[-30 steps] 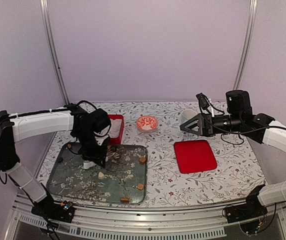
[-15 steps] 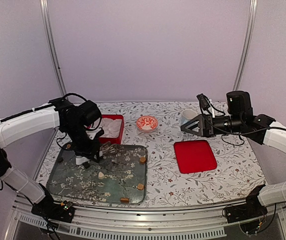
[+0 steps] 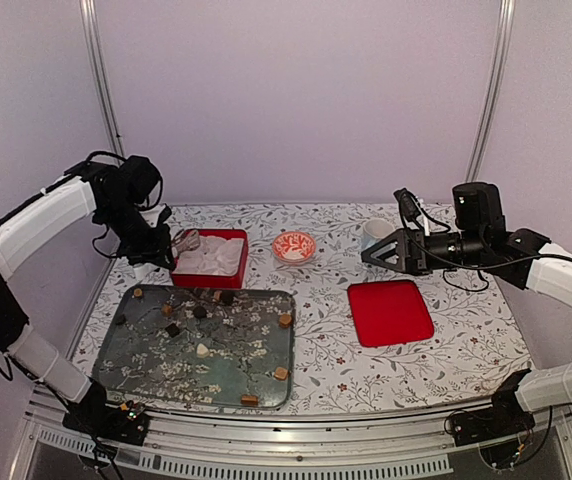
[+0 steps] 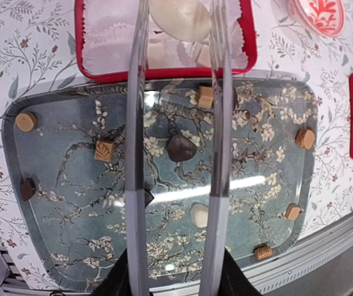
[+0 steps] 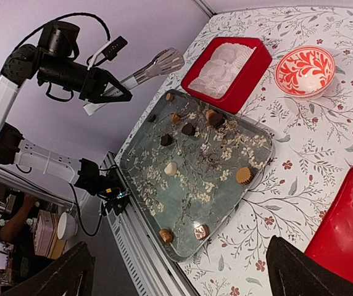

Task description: Pack the chocolate

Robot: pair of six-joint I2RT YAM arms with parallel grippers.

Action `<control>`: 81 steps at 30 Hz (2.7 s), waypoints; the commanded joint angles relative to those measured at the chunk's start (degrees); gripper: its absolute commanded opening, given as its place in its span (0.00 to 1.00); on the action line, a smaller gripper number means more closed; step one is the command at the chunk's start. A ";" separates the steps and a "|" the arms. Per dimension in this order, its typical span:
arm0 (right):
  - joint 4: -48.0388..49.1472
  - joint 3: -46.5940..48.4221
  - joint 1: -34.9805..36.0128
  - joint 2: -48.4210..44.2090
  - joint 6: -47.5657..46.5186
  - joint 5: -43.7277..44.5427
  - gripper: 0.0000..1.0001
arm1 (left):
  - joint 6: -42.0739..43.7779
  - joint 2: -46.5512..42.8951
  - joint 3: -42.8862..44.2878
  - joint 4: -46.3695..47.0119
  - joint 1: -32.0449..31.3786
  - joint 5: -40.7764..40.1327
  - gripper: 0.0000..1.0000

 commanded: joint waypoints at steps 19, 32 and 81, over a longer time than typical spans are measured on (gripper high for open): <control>0.01 0.92 -0.30 2.31 -0.38 0.61 0.99 | 2.62 10.29 1.07 2.65 5.99 -4.65 0.31; -0.05 1.28 -0.30 3.64 -1.09 0.32 0.99 | 2.96 10.78 -1.28 2.89 6.03 -4.49 0.34; 2.83 -2.84 -0.29 -1.35 0.63 -2.14 0.99 | -21.99 -19.88 -23.20 -5.18 -5.36 5.18 0.41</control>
